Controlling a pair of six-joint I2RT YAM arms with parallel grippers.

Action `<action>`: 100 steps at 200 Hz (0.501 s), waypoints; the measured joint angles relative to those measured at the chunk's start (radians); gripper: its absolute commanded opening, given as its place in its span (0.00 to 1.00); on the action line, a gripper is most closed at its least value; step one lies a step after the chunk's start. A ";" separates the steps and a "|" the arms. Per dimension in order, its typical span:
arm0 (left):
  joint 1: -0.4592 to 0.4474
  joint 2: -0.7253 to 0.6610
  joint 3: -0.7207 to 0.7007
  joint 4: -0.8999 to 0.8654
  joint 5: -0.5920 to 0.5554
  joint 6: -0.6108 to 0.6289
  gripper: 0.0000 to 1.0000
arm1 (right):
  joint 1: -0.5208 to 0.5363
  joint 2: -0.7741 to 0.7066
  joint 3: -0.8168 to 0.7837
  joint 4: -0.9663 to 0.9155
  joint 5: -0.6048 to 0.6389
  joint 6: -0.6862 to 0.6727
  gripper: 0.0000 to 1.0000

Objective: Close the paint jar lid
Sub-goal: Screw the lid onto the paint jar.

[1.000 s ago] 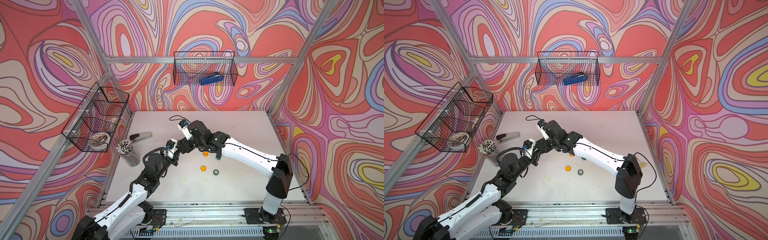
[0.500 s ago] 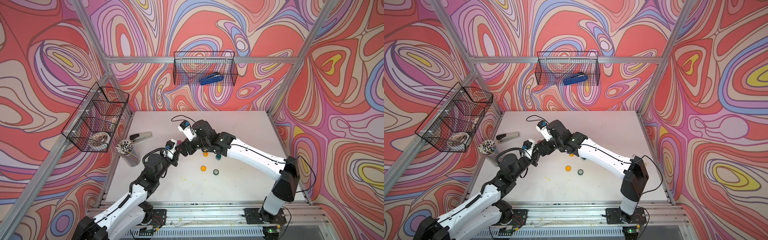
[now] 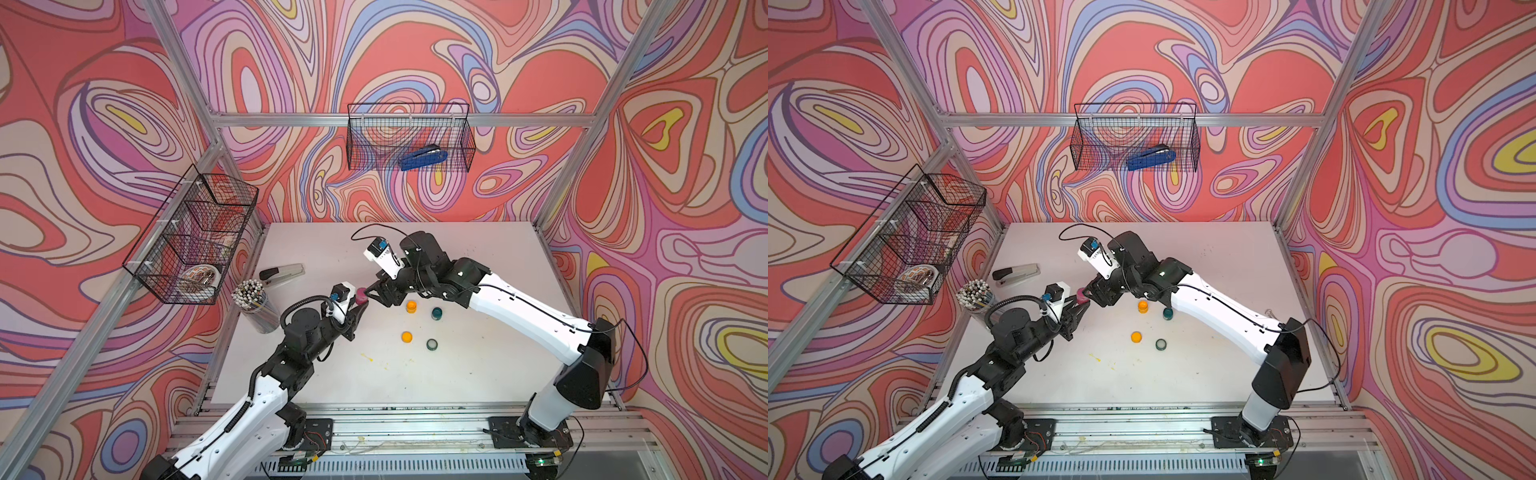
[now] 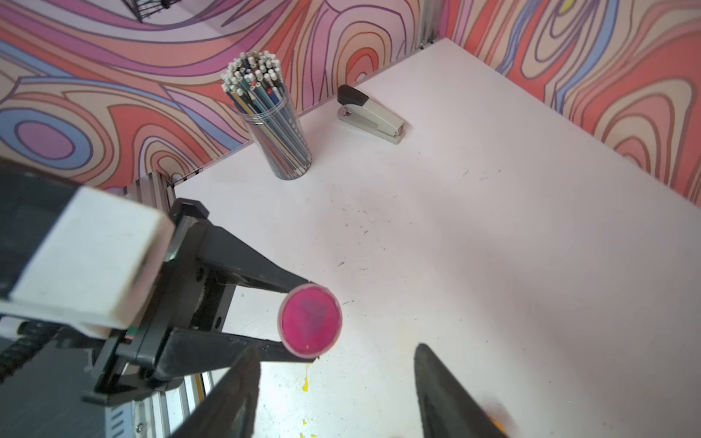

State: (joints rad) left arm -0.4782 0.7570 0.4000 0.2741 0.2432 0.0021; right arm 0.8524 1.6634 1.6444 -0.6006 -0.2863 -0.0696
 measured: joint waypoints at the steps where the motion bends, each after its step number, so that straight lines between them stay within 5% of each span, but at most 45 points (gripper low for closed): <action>1: 0.000 -0.002 0.000 -0.003 0.004 0.000 0.27 | 0.000 0.000 0.001 0.000 -0.002 -0.003 0.58; 100: 0.000 -0.036 0.048 -0.094 0.127 -0.014 0.28 | 0.000 0.010 0.045 -0.023 -0.175 -0.148 0.44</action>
State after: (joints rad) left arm -0.4782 0.7212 0.4484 0.1802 0.3706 -0.0124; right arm 0.8524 1.6737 1.6890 -0.6239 -0.4618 -0.2180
